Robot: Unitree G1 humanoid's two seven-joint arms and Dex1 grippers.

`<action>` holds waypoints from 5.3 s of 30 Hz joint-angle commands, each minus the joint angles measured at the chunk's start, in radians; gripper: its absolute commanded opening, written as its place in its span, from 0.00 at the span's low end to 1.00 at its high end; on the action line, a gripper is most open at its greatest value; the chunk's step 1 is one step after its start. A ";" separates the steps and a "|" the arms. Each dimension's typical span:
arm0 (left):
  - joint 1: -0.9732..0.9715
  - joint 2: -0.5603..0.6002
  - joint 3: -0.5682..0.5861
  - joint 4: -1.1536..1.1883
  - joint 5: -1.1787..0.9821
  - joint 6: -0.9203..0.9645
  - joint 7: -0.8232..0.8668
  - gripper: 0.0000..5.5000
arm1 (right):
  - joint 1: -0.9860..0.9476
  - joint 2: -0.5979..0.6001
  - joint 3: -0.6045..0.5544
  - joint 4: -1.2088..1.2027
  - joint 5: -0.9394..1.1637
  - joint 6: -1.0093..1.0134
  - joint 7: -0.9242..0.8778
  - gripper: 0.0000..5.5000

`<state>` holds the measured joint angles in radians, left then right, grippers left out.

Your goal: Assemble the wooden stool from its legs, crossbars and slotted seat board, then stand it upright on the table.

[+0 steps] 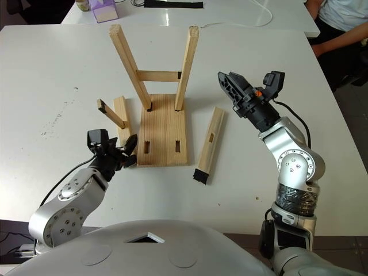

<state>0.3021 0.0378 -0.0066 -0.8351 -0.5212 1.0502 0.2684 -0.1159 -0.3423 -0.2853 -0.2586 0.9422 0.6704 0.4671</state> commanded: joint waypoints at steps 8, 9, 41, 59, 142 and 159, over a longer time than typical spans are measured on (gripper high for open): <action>-0.095 0.002 0.005 0.102 0.134 0.159 0.041 0.65 | -0.010 0.030 0.015 0.004 -0.015 -0.020 -0.001 0.51; -0.095 0.005 0.007 0.101 0.136 0.184 0.033 0.65 | -0.004 0.036 0.016 0.000 -0.017 -0.022 -0.004 0.51; -0.999 0.207 0.622 0.436 0.085 -0.022 -0.143 0.37 | -0.573 -0.127 0.043 0.159 -0.368 -0.118 -0.319 0.51; -0.891 0.308 0.255 0.384 -0.354 -0.256 -0.948 0.37 | -0.933 -0.202 0.156 0.525 -0.124 0.103 0.561 0.51; -0.216 -0.007 0.370 0.460 -0.178 -0.731 -0.385 0.59 | -0.463 -0.444 0.319 0.103 -0.243 0.064 0.967 0.37; -0.168 -0.041 0.328 0.451 -0.173 -0.763 -0.377 0.59 | -0.509 -0.415 0.340 0.160 -0.283 0.043 0.900 0.37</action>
<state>0.1162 0.0021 0.3301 -0.3694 -0.7048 0.2908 -0.1212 -0.5781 -0.7536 0.0497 -0.1016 0.6844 0.7226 1.3900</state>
